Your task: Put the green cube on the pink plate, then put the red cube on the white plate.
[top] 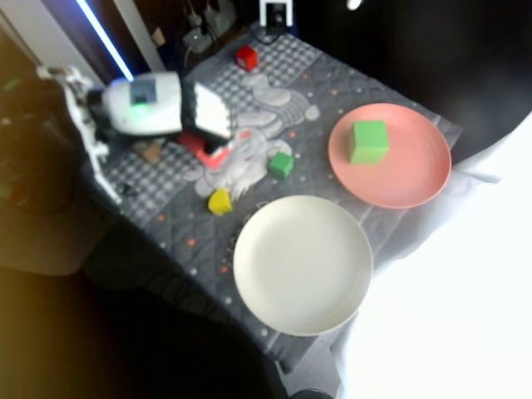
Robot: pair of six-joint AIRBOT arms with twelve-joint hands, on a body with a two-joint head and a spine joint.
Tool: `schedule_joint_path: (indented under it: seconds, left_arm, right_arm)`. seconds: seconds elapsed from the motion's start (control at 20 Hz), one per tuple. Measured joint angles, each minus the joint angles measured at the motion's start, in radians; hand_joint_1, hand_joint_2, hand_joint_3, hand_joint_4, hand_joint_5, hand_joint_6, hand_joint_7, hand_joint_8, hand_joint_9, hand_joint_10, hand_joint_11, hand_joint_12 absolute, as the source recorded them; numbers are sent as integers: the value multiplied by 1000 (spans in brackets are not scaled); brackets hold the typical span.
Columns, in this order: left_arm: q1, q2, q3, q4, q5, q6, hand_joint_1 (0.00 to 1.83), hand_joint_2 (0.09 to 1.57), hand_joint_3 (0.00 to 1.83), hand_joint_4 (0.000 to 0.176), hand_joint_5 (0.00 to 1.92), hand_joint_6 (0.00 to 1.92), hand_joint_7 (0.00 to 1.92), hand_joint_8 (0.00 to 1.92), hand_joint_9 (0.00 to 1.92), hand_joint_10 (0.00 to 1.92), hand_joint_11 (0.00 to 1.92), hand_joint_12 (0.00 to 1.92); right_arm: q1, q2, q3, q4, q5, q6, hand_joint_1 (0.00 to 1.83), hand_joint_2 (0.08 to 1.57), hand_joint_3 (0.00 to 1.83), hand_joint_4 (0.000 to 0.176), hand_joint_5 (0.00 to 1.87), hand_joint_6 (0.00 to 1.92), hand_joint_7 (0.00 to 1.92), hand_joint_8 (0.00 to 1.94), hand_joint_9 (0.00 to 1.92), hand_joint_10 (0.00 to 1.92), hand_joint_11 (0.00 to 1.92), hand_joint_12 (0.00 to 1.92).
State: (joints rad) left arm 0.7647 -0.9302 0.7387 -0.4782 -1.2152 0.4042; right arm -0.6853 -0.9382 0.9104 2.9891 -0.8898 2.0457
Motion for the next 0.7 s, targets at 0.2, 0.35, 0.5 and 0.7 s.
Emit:
schedule_joint_path:
  seconds: [0.2,0.35,0.5,0.7]
  left_arm:
    - [1,0,0,-1,5,0,428,1031,0,107,270,2,175,0,214,0,0,1163]
    - [1,0,0,-4,6,0,408,1047,2,85,263,1,186,2,226,3,0,1187]
    - [1,-1,1,13,6,0,423,1032,0,90,256,2,170,4,206,10,0,1116]
    - [1,-2,4,18,4,0,454,1008,0,95,280,7,161,3,206,6,0,1146]
  right_arm:
    - [76,-22,25,-1,-10,-28,1374,1162,2,0,909,867,838,1312,818,1463,797,1780]
    - [152,-48,97,-5,27,-29,1374,1164,0,0,806,1018,911,1207,843,1434,862,1626]
    - [205,-84,179,-4,71,-31,1363,1176,0,0,761,1216,902,1158,802,1426,698,1626]
    - [282,-132,287,-6,191,-30,1220,1224,13,0,787,1059,802,1610,969,1861,947,1920]
